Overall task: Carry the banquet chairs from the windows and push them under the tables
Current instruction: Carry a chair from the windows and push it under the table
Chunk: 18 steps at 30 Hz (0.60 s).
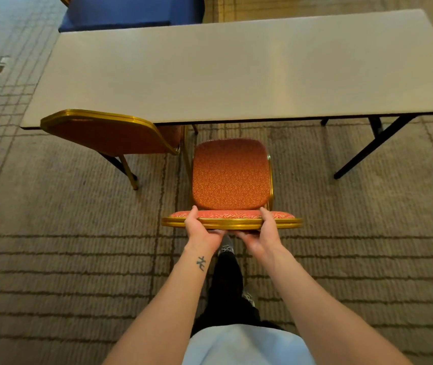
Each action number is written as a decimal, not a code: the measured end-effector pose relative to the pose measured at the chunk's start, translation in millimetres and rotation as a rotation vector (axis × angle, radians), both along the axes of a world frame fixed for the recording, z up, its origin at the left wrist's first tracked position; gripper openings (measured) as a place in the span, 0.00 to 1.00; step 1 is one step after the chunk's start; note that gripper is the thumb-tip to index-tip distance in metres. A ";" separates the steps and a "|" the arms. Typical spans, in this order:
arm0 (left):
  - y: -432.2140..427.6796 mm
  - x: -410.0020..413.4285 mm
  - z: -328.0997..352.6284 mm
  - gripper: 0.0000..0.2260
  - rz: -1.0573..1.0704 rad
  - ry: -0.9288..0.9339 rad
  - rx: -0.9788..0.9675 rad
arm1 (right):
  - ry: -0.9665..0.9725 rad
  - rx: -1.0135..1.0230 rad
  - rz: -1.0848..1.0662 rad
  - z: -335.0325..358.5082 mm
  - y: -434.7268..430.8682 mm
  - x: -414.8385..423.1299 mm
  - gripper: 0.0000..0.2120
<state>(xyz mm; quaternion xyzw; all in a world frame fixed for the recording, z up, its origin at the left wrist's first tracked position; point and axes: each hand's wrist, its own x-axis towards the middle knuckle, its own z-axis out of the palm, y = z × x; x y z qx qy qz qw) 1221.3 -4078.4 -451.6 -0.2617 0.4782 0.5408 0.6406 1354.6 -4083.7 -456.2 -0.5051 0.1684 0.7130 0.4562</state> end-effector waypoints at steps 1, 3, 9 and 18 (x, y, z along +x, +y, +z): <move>4.4 0.5 -2.3 0.25 0.011 0.007 -0.012 | -0.026 -0.012 0.001 -2.8 4.7 -0.2 0.27; 10.1 1.8 -3.0 0.21 0.019 0.052 -0.040 | -0.065 -0.030 0.026 -5.7 11.3 -1.9 0.27; 26.8 7.5 9.2 0.15 -0.041 0.141 -0.086 | -0.093 -0.046 0.018 -9.9 27.5 3.6 0.24; 75.3 7.3 12.3 0.15 -0.063 0.163 -0.078 | -0.132 -0.003 0.054 -0.8 76.9 5.4 0.22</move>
